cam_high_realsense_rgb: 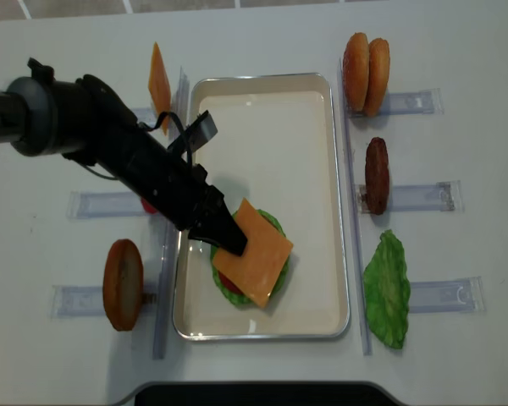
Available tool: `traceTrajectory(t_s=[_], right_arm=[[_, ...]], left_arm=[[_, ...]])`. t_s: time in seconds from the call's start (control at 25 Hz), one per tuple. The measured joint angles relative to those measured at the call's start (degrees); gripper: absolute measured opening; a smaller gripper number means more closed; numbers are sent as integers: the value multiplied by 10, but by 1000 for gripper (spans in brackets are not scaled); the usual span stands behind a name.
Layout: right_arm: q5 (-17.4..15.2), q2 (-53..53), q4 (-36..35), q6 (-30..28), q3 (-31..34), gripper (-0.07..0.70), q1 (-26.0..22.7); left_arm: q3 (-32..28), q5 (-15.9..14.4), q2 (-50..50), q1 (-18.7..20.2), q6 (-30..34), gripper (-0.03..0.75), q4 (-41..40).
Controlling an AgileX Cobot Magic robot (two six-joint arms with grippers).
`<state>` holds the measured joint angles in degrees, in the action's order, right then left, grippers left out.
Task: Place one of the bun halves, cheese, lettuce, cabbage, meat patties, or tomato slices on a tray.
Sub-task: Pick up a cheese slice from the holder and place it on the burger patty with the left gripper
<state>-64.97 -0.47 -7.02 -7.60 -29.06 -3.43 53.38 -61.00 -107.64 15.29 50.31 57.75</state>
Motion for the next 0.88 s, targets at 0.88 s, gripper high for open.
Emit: traceTrajectory(t_s=[0.88], right_arm=[[0, 0, 0, 0, 0, 473, 0]], left_arm=[[13, 17, 0, 0, -21, 323, -3]])
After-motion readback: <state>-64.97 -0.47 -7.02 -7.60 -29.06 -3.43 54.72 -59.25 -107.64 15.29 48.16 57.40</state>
